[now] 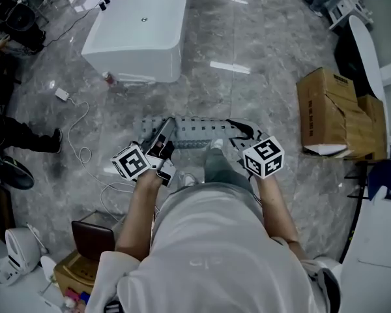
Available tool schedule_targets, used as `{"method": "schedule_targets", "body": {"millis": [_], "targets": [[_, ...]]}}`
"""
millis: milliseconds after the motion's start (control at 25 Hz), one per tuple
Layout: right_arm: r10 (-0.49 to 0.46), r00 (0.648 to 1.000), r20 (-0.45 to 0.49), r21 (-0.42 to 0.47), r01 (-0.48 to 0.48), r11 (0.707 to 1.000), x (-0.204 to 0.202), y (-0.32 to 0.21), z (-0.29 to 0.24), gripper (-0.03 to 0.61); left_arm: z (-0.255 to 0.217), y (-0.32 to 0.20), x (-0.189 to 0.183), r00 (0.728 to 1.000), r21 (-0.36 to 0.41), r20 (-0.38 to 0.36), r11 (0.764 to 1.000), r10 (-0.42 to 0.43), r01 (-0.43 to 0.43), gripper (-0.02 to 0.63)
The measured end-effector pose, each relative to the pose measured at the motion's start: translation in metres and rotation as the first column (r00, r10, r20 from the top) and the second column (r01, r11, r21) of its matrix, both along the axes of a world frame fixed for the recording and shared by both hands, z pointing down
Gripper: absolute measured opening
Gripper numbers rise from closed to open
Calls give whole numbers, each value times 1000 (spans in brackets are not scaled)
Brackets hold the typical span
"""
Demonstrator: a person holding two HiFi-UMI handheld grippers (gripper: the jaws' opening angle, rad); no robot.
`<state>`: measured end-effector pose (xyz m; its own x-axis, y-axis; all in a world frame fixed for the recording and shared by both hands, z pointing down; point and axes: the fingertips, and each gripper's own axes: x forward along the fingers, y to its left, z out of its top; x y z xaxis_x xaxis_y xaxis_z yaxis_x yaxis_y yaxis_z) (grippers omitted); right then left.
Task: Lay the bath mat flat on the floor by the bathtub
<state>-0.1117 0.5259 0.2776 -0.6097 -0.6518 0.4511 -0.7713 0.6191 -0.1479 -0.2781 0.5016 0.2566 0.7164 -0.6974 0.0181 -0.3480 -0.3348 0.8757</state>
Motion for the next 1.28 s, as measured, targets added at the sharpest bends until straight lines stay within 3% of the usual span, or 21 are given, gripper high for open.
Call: {"method": "schedule_targets", "body": {"millis": [240, 400, 960, 1280], "targets": [[-10, 1000, 19, -20, 10, 1000, 7, -51, 18, 41, 11, -48, 12, 999, -40, -42, 999, -13, 11, 43], [-5, 999, 38, -45, 6, 999, 28, -102, 29, 41, 21, -99, 33, 1000, -67, -22, 998, -12, 10, 43], [-52, 998, 29, -139, 56, 989, 148, -299, 60, 41, 59, -296, 154, 997, -193, 76, 981, 8, 6, 46], [-31, 1000, 3, -179, 31, 983, 194, -370, 78, 41, 85, -366, 199, 997, -291, 64, 957, 35, -15, 48]]}}
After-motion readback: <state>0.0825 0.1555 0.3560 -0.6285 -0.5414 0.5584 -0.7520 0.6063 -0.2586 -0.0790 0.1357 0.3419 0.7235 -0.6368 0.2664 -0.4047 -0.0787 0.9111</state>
